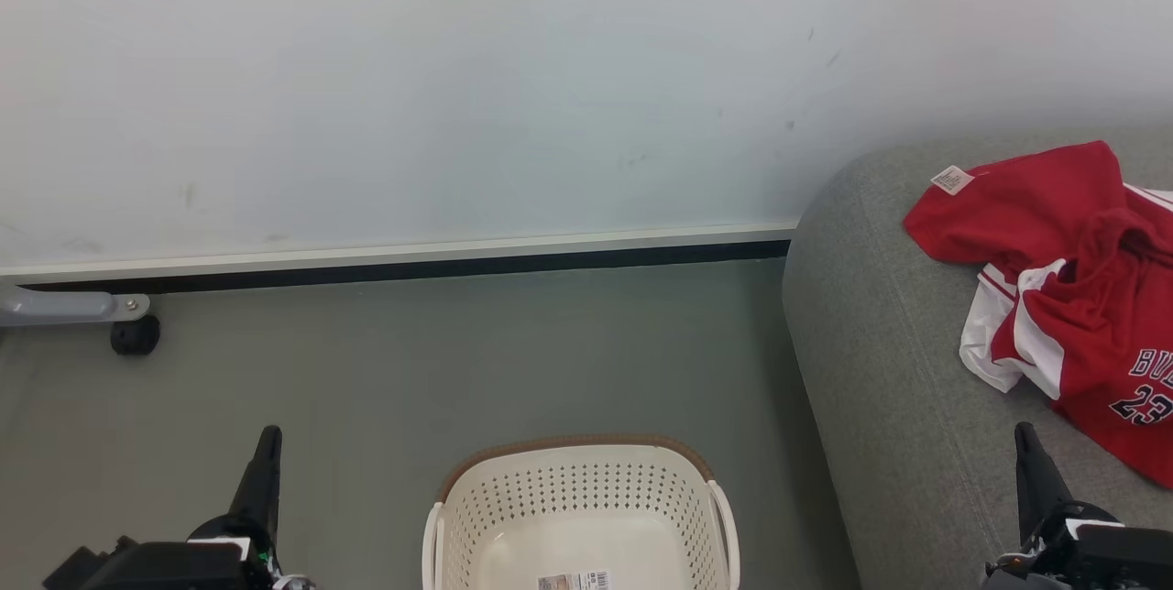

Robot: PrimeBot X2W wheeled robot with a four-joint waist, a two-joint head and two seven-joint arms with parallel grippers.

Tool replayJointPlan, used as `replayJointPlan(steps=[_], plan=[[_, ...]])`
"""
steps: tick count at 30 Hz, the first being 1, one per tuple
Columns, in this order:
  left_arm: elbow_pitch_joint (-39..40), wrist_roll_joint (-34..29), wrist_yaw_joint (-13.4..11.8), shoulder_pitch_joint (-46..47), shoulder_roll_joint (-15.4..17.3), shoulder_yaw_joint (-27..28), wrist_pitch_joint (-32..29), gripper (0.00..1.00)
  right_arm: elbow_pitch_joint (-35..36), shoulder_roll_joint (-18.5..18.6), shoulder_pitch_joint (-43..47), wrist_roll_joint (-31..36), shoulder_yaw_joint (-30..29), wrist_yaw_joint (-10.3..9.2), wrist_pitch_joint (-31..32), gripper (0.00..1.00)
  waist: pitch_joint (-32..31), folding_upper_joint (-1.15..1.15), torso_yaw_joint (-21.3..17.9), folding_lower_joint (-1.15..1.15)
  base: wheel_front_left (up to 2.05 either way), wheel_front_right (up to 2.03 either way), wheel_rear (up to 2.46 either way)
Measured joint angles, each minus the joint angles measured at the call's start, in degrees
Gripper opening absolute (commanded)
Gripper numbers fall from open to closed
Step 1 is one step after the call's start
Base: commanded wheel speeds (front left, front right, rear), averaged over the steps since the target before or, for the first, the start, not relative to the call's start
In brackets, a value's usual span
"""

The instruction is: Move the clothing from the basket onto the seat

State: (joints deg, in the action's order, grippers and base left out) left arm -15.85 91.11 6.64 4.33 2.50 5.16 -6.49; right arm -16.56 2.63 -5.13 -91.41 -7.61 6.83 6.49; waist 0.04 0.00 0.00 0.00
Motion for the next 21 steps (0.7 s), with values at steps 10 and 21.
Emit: replayJointPlan(steps=[10,21], plan=[[-0.04,0.60,0.00,0.13,-0.03,0.05,0.00,0.00,0.01,-0.05,-0.03,-0.02,-0.05,0.05,0.00,0.00,0.00,0.00,0.00,0.00,0.00,0.00,0.00],[-0.07,0.60,0.00,0.13,-0.04,0.05,0.00,0.00,0.01,-0.07,-0.03,-0.02,-0.05,0.05,0.00,0.00,0.00,0.00,0.00,0.00,0.00,0.00,0.00]])
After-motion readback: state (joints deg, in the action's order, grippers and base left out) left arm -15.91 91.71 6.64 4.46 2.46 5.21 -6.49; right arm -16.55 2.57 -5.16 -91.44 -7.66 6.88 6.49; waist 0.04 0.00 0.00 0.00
